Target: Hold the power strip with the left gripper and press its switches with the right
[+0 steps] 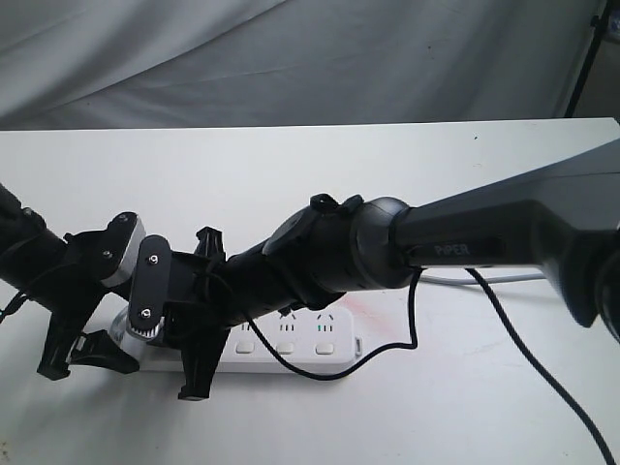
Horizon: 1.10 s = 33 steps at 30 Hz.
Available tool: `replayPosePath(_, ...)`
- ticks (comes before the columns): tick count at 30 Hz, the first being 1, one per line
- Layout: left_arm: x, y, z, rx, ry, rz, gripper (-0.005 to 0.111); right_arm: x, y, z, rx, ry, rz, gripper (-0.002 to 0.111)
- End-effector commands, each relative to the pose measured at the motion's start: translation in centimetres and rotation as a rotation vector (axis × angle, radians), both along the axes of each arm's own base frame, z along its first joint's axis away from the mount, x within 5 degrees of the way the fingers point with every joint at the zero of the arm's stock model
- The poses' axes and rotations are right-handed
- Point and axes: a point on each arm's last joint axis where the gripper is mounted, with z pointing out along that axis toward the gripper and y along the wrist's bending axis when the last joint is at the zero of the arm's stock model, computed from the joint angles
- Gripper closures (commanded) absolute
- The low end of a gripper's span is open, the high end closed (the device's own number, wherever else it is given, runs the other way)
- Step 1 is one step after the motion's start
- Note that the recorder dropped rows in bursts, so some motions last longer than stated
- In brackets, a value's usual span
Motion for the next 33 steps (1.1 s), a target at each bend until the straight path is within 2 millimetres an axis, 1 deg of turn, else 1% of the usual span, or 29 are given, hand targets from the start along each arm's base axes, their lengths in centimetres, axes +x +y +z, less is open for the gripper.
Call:
replayPosePath(1, -0.2, -0.2, -0.1, -0.006, 0.010, -0.007, 0.040, -0.2, -0.4, -1.7, -0.067, -0.013, 0.026, 0.075)
replayPosePath(10, -0.2, -0.2, -0.1, -0.007, 0.009, -0.010, 0.040, -0.3, -0.5, -2.7, -0.081, 0.006, 0.028, 0.075)
replayPosePath(24, -0.2, -0.2, -0.1, -0.006, 0.010, -0.007, 0.040, -0.4, -0.6, -2.9, -0.098, -0.004, 0.046, 0.075)
replayPosePath(29, -0.2, -0.2, -0.1, -0.007, 0.009, -0.010, 0.040, -1.2, -1.6, -4.2, -0.146, 0.024, 0.030, 0.075)
replayPosePath(31, -0.2, -0.2, -0.1, -0.007, 0.009, -0.010, 0.040, -1.2, -1.5, -4.2, -0.143, 0.021, 0.030, 0.075)
replayPosePath(33, -0.2, -0.2, -0.1, -0.007, 0.009, -0.010, 0.040, -0.7, -1.1, -3.6, -0.123, 0.005, 0.023, 0.075)
